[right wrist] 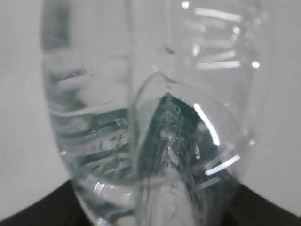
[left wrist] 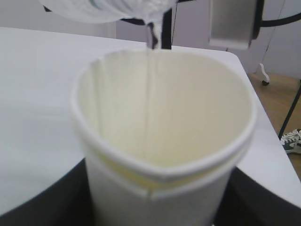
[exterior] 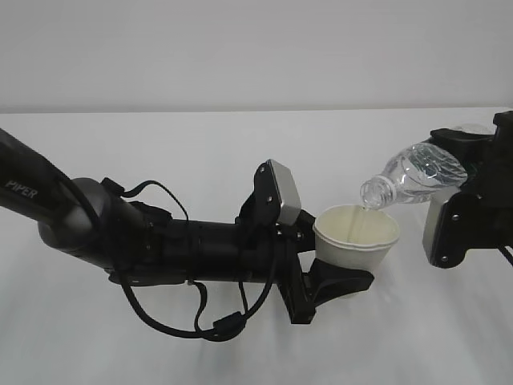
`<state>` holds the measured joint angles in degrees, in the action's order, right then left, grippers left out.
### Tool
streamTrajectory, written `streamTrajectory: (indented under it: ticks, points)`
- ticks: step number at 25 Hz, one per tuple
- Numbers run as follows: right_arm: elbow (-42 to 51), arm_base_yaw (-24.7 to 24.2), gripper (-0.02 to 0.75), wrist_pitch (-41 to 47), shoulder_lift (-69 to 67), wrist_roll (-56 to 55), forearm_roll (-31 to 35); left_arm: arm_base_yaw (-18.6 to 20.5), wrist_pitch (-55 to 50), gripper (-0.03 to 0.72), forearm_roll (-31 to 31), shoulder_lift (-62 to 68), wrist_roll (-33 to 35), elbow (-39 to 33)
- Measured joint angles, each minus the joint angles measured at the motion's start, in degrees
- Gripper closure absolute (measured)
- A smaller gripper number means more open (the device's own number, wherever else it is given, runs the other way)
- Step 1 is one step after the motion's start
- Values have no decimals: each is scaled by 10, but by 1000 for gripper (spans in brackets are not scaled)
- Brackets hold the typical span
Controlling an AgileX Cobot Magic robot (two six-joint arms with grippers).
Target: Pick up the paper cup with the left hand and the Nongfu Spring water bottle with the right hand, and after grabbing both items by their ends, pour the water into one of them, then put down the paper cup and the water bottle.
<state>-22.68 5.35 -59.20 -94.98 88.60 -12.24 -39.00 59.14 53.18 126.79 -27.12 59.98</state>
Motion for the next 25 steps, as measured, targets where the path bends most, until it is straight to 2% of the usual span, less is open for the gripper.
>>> streamTrajectory:
  ticks: [25]
  points:
    - [0, 0, 372, -3, 0, 4, -2, 0, -1, 229, 0, 0, 0, 0]
